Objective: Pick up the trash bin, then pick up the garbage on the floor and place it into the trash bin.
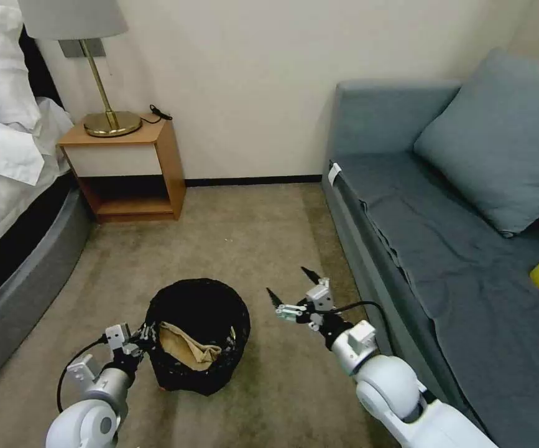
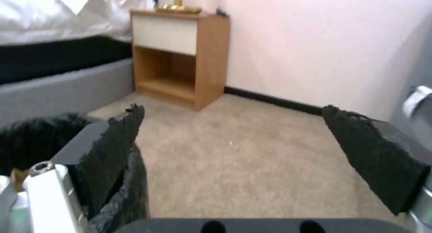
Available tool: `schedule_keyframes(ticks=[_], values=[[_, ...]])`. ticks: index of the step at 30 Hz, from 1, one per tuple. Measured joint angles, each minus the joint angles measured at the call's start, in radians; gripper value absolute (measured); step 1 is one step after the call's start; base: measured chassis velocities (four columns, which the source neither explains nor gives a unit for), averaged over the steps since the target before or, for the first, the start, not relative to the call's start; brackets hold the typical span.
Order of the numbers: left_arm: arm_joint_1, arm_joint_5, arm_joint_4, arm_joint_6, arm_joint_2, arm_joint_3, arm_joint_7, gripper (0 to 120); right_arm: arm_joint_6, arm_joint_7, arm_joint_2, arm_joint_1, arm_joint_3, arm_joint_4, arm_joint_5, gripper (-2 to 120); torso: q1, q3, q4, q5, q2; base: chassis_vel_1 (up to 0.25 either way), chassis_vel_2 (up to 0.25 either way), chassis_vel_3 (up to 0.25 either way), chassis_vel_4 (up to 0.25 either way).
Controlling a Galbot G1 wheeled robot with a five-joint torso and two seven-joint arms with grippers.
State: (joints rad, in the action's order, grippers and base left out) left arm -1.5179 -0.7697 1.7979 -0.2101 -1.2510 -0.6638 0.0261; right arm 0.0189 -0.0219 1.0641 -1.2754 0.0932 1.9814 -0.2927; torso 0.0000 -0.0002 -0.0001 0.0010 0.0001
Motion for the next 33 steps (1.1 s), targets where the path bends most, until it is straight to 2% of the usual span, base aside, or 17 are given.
schedule_keyframes(ticks=[4, 8, 9, 11, 12, 15, 16, 18, 20, 21, 23, 25, 27, 29, 31, 32, 33], values=[[0.002, -0.008, -0.025, 0.003, 0.001, 0.001, 0.003, 8, 0.017, 0.013, 0.032, -0.054, 0.037, 0.026, 0.023, 100, 0.000, 0.000, 0.0003, 0.0003, 0.000, 0.000, 0.000, 0.000, 0.000], [-0.002, -0.005, -0.030, 0.009, 0.002, -0.002, 0.011, 23, 0.022, 0.021, 0.062, -0.084, 0.061, 0.043, 0.038, 100, 0.000, 0.000, 0.0002, -0.0005, 0.000, 0.000, 0.000, 0.000, 0.000], [-0.002, -0.005, -0.030, 0.009, 0.002, -0.002, 0.011, 23, 0.022, 0.021, 0.062, -0.084, 0.061, 0.043, 0.038, 100, 0.000, 0.000, 0.0002, -0.0005, 0.000, 0.000, 0.000, 0.000, 0.000], [-0.010, 0.002, -0.022, 0.010, 0.002, -0.010, 0.012, 33, 0.022, 0.023, 0.076, -0.100, 0.073, 0.053, 0.046, 100, 0.000, 0.000, 0.0002, -0.0012, 0.000, 0.000, 0.000, 0.000, 0.000], [-0.010, 0.002, -0.022, 0.010, 0.002, -0.010, 0.012, 33, 0.022, 0.023, 0.076, -0.100, 0.073, 0.053, 0.046, 100, 0.000, 0.000, 0.0002, -0.0012, 0.000, 0.000, 0.000, 0.000, 0.000], [-0.041, 0.049, 0.021, 0.017, 0.006, -0.043, 0.042, 50, 0.018, 0.041, 0.081, -0.135, 0.097, 0.080, 0.045, 100, 0.000, 0.000, 0.0000, -0.0025, 0.000, 0.000, 0.000, 0.000, 0.000], [-0.041, 0.049, 0.021, 0.017, 0.006, -0.043, 0.042, 50, 0.018, 0.041, 0.081, -0.135, 0.097, 0.080, 0.045, 100, 0.000, 0.000, 0.0000, -0.0025, 0.000, 0.000, 0.000, 0.000, 0.000], [-0.057, 0.075, 0.053, 0.028, 0.010, -0.075, 0.061, 58, 0.016, 0.048, 0.080, -0.154, 0.113, 0.093, 0.044, 100, 0.000, 0.000, -0.0002, -0.0013, 0.000, 0.000, 0.000, 0.000, 0.000], [-0.077, 0.117, 0.090, 0.044, 0.009, -0.108, 0.086, 68, 0.014, 0.050, 0.082, -0.168, 0.132, 0.105, 0.043, 100, 0.000, 0.000, 0.0000, -0.0018, 0.000, 0.000, 0.000, 0.000, 0.000], [-0.077, 0.117, 0.090, 0.044, 0.009, -0.108, 0.086, 68, 0.014, 0.050, 0.082, -0.168, 0.132, 0.105, 0.043, 100, 0.000, 0.000, 0.0000, -0.0018, 0.000, 0.000, 0.000, 0.000, 0.000], [-0.101, 0.181, 0.133, 0.067, 0.008, -0.137, 0.112, 79, 0.012, 0.053, 0.084, -0.184, 0.150, 0.115, 0.045, 100, 0.000, 0.000, 0.0000, -0.0009, 0.000, 0.000, 0.000, 0.000, 0.000], [-0.111, 0.205, 0.151, 0.075, 0.006, -0.146, 0.121, 81, 0.007, 0.056, 0.086, -0.191, 0.161, 0.121, 0.048, 100, 0.000, 0.000, -0.0001, -0.0010, 0.000, 0.000, 0.000, 0.000, 0.000], [-0.141, 0.236, 0.211, 0.074, 0.005, -0.153, 0.126, 93, -0.008, 0.059, 0.092, -0.207, 0.186, 0.135, 0.052, 100, 0.000, 0.000, 0.0000, -0.0009, 0.000, 0.000, 0.000, 0.000, 0.000], [-0.142, 0.236, 0.213, 0.074, 0.004, -0.153, 0.126, 93, -0.009, 0.059, 0.092, -0.207, 0.187, 0.135, 0.052, 100, 0.000, 0.000, 0.0000, -0.0009, 0.000, 0.000, 0.000, 0.000, 0.000], [-0.156, 0.253, 0.246, 0.070, -0.002, -0.150, 0.113, 100, -0.016, 0.059, 0.094, -0.217, 0.201, 0.140, 0.057, 100, 0.000, 0.000, 0.0000, -0.0009, 0.000, 0.000, 0.000, 0.000, 0.000], [-0.170, 0.290, 0.273, 0.081, -0.012, -0.138, 0.109, 100, -0.028, 0.057, 0.097, -0.227, 0.216, 0.150, 0.059, 100, 0.000, 0.000, 0.0000, -0.0010, 0.000, 0.000, 0.000, 0.000, 0.000], [-0.170, 0.290, 0.273, 0.081, -0.012, -0.138, 0.109, 100, -0.028, 0.057, 0.097, -0.227, 0.216, 0.150, 0.059, 100, 0.000, 0.000, 0.0000, -0.0010, 0.000, 0.000, 0.000, 0.000, 0.000]])
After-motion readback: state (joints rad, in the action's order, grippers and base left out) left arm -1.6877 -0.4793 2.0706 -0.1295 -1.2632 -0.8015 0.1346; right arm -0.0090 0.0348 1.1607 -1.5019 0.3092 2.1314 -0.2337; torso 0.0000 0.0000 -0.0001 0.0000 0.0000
